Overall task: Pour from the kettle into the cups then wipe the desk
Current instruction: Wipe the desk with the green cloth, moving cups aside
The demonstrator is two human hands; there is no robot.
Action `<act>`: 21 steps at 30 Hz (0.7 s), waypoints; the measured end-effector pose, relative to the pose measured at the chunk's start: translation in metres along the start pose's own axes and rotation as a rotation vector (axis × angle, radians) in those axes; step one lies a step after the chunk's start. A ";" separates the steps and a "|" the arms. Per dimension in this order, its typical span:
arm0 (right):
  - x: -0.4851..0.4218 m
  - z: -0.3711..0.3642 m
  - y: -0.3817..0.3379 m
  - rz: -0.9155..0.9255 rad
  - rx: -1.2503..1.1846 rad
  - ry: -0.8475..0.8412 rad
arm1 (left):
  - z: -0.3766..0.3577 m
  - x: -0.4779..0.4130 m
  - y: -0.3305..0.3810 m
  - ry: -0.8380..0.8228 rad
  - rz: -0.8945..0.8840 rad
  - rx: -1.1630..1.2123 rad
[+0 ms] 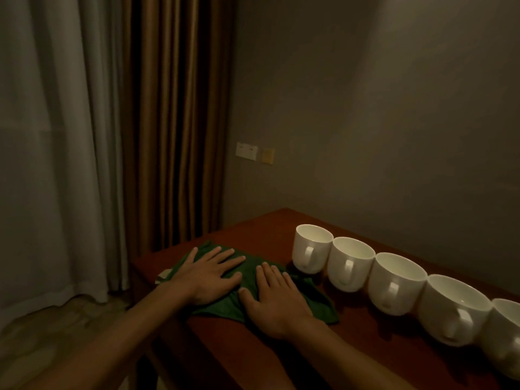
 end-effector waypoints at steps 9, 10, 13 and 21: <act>-0.068 -0.001 -0.012 -0.160 -0.057 -0.002 | 0.016 -0.054 -0.054 -0.010 -0.020 0.001; -0.073 0.000 -0.012 -0.186 -0.068 0.002 | 0.017 -0.058 -0.056 -0.010 -0.014 0.000; -0.087 0.002 -0.009 -0.291 -0.101 -0.002 | 0.023 -0.074 -0.056 -0.015 -0.018 0.016; -0.125 0.008 0.008 -0.576 -0.196 0.009 | 0.022 -0.140 -0.049 -0.048 -0.135 0.052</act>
Point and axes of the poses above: each hand's wrist, its own x-axis away from the middle knuckle, its own z-axis out of the back of the hand, y = z × x, the point moved 7 cm from there along -x, towards the middle knuckle, and after that the axes turned 12 degrees about x, right-handed, at the moved point
